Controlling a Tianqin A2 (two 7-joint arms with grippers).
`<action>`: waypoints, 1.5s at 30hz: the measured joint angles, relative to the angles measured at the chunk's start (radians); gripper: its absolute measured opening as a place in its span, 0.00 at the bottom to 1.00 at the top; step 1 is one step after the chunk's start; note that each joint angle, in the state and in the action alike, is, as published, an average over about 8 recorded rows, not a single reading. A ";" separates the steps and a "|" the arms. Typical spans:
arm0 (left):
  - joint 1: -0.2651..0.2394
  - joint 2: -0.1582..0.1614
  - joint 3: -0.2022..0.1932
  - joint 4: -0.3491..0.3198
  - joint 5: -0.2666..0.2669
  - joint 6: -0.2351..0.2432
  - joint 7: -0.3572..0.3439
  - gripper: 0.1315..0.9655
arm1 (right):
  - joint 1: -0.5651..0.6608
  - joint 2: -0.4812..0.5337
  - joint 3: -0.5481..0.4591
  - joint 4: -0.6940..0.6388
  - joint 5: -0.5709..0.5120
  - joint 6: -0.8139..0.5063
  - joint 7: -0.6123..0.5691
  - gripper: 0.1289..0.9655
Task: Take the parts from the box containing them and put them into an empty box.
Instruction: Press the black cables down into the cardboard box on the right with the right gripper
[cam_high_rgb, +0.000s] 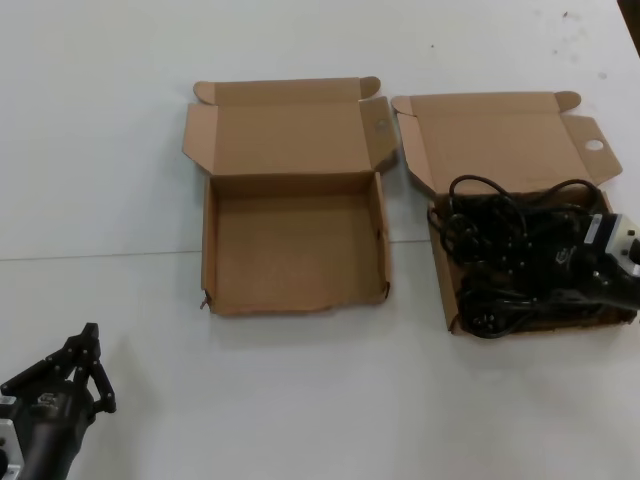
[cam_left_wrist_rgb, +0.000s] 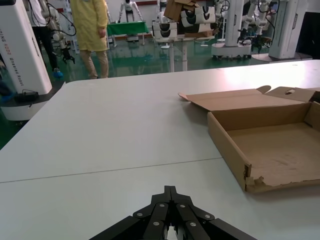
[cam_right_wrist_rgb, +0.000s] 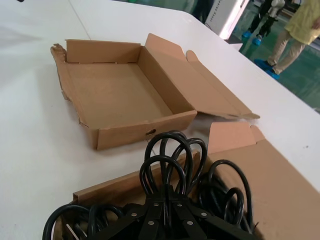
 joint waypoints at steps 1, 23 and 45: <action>0.000 0.000 0.000 0.000 0.000 0.000 0.000 0.03 | -0.004 0.006 0.000 0.014 -0.001 0.000 0.000 0.03; 0.000 0.000 0.000 0.000 0.000 0.000 0.000 0.03 | -0.073 0.088 0.005 0.228 -0.007 0.008 0.000 0.02; 0.000 0.000 0.000 0.000 0.000 0.000 0.000 0.03 | -0.011 0.010 -0.002 0.035 0.005 -0.004 0.000 0.20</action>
